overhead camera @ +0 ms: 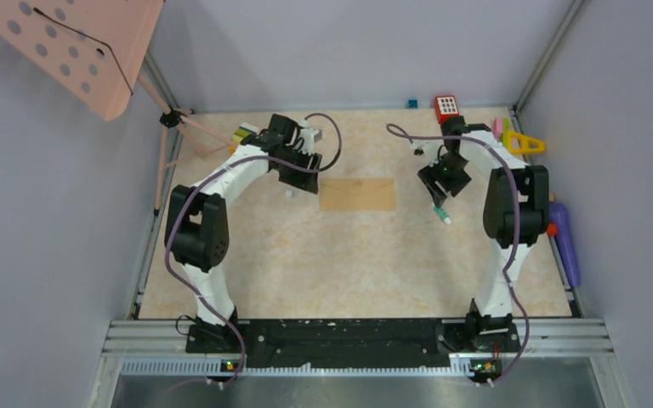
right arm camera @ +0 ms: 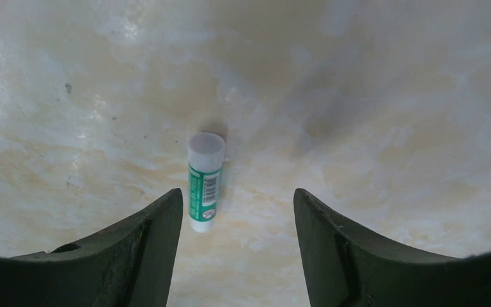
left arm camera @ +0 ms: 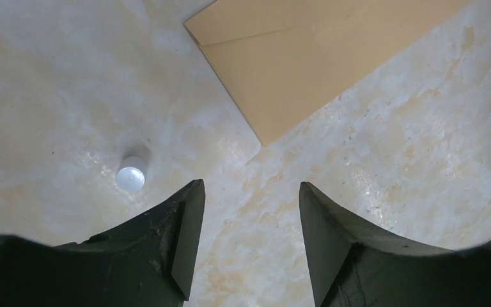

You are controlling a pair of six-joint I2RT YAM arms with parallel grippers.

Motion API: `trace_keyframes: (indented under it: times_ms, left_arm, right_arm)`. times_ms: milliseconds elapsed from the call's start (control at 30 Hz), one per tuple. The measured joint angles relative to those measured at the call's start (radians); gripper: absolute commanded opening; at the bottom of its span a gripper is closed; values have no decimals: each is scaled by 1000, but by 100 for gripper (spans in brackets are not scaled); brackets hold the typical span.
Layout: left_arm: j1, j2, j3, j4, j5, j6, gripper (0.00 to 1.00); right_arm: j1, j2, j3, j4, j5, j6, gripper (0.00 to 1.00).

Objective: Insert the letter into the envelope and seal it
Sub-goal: Screw the solid glue.

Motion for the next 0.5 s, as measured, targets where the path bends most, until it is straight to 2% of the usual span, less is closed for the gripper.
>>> trace_keyframes:
  times_ms: [300,500]
  left_arm:
    - [21,-42,-72,5,3,35,61]
    - [21,-51,-84,8,3,40,62]
  right_arm:
    - [76,215,234,-183,65,17,51]
    - [100,262,267,-265,114,6,43]
